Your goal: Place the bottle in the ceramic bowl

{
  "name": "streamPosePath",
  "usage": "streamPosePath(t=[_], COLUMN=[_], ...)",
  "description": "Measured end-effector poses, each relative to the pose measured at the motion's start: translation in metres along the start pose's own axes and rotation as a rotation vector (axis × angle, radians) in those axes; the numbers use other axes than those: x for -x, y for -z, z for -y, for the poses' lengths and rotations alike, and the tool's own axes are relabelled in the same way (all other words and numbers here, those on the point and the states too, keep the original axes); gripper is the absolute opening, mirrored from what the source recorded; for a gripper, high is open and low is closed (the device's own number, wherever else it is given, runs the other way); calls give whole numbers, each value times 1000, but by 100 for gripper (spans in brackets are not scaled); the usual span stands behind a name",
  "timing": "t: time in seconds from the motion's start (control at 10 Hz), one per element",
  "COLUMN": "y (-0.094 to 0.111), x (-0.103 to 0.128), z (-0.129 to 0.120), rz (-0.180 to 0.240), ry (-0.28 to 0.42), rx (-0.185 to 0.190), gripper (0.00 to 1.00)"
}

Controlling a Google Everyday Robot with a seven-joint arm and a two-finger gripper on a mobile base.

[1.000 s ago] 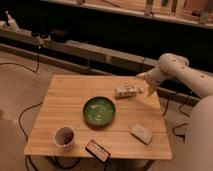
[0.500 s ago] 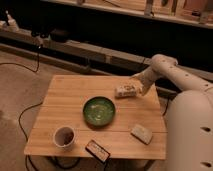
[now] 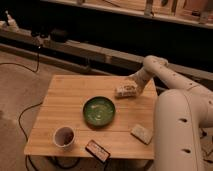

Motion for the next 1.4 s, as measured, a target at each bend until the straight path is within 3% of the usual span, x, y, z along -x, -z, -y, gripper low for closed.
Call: streamPosePath(t=[0.3,0.4,0.7,1.0,1.2,1.4], y=[-16,-21,-33,-29,-12,19], x=[-3,-7,-13,-23,-32,-52], z=[-5,-5,-1,-8,-23,-47], rz=[-20,-34,-63,-77,-86,-110], ry=[-2,10,36,108,171,240], rx=[-19,-33,-86,-127,-116,-59], gripper=[77,73,44,15,13,13])
